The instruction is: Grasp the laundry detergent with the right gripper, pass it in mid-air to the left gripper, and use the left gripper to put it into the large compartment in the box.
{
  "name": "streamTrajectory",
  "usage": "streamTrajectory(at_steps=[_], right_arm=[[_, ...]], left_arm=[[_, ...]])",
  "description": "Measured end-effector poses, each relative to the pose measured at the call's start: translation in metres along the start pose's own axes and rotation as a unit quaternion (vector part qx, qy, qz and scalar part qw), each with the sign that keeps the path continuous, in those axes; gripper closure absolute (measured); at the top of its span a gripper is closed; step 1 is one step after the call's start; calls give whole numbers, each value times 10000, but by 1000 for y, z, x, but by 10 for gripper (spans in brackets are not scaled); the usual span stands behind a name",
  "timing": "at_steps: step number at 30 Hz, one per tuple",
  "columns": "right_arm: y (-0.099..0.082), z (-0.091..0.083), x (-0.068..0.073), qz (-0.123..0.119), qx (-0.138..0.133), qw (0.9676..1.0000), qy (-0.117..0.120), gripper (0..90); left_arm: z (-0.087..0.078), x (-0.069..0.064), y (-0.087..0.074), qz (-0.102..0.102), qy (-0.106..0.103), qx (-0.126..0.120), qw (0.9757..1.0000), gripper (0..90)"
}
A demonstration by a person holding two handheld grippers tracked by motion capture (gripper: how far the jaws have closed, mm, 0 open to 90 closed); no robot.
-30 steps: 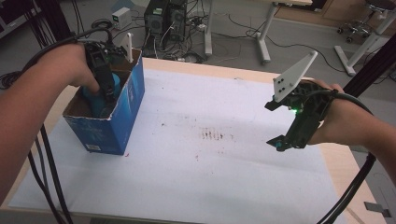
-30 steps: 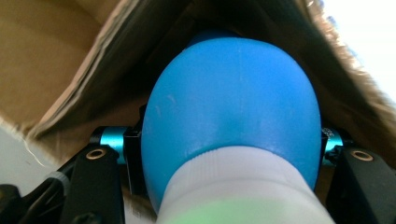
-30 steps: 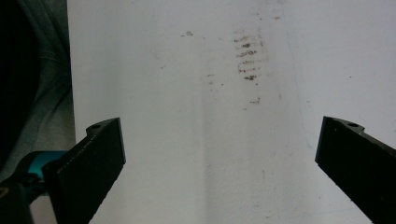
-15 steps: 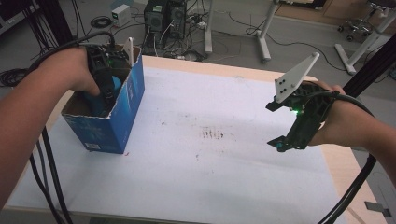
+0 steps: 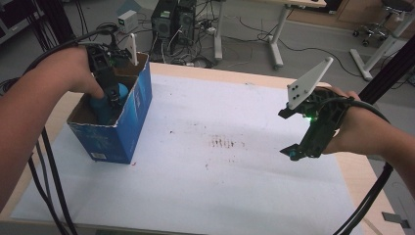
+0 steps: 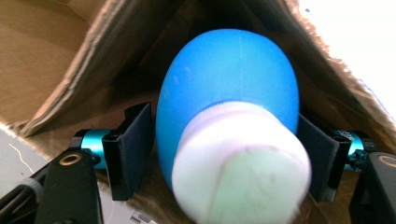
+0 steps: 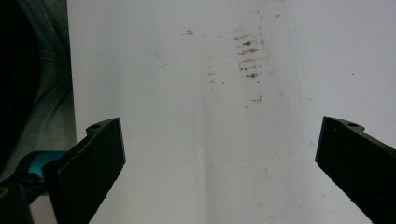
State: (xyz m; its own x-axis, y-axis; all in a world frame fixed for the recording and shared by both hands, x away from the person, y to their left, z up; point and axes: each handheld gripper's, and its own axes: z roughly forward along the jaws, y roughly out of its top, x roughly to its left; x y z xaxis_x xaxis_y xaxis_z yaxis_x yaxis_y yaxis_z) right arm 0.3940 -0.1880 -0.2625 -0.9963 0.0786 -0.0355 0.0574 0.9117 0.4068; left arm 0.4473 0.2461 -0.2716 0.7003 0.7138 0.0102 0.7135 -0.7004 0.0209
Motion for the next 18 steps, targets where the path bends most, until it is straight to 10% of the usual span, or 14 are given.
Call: streamTrajectory(at_steps=[11, 18], right_arm=[[-6, -11, 2, 20, -133, 9999, -72, 6], [-7, -18, 0, 34, -176, 9998, -117, 6]], left_arm=[[-52, -11, 4, 3, 299, -194, 9994, 210], [-82, -32, 17, 414, 346, -383, 9978, 168]])
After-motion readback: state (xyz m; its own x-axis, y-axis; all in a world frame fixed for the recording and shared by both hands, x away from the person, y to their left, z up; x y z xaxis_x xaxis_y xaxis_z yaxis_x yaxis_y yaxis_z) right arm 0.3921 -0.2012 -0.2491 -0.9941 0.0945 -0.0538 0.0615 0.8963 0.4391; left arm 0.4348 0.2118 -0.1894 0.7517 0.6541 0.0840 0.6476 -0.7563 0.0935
